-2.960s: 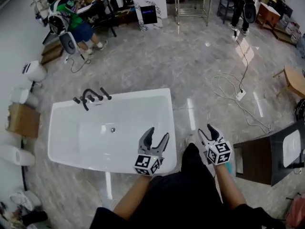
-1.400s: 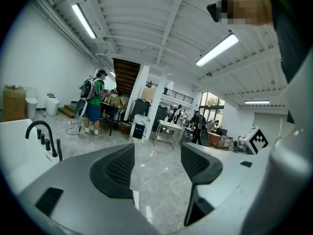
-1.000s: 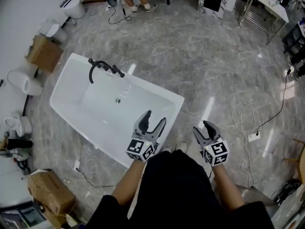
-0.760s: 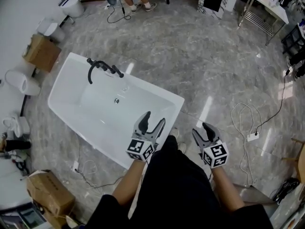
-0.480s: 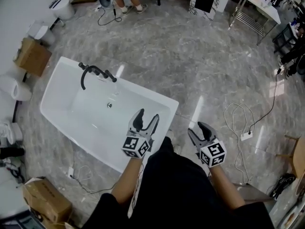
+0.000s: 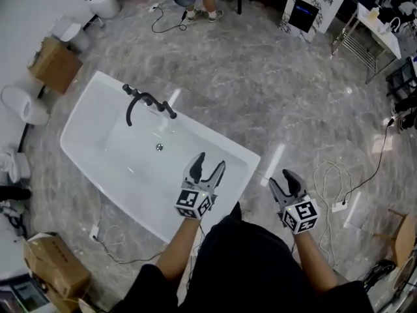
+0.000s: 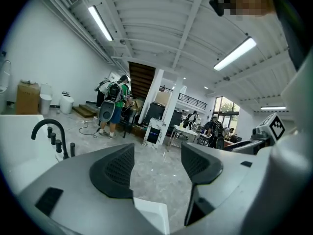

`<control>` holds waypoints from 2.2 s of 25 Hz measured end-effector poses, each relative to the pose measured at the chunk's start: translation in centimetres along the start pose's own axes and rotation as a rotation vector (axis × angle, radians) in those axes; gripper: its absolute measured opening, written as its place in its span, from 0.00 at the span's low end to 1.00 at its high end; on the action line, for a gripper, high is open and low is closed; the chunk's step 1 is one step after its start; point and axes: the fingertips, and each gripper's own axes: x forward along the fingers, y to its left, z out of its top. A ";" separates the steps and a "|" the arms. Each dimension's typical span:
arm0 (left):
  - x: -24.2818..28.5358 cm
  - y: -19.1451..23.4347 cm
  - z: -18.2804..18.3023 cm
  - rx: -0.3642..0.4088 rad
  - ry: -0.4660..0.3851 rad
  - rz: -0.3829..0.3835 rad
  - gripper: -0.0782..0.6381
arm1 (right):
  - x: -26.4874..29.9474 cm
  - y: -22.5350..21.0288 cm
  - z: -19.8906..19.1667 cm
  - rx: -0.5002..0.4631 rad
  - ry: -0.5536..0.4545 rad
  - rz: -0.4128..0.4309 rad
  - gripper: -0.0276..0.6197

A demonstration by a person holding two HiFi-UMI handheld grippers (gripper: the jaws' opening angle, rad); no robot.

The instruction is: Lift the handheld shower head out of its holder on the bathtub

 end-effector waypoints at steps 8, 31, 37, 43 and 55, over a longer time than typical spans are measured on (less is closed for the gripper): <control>1.9 10.0 0.4 -0.006 -0.019 0.156 0.49 | 6.4 3.8 0.2 -0.017 0.056 0.118 0.33; 9.8 35.3 -9.2 -0.115 0.098 0.464 0.50 | 21.0 8.2 -1.2 -0.070 0.199 0.299 0.34; 12.8 39.0 -9.7 -0.153 0.073 0.492 0.50 | 23.7 9.0 -2.1 -0.068 0.224 0.344 0.34; 13.8 43.3 -11.1 -0.176 0.125 0.544 0.51 | 24.6 10.6 -3.3 -0.067 0.235 0.386 0.34; 17.7 46.5 -12.4 -0.056 0.219 0.531 0.51 | 24.7 9.2 -5.9 -0.056 0.281 0.385 0.34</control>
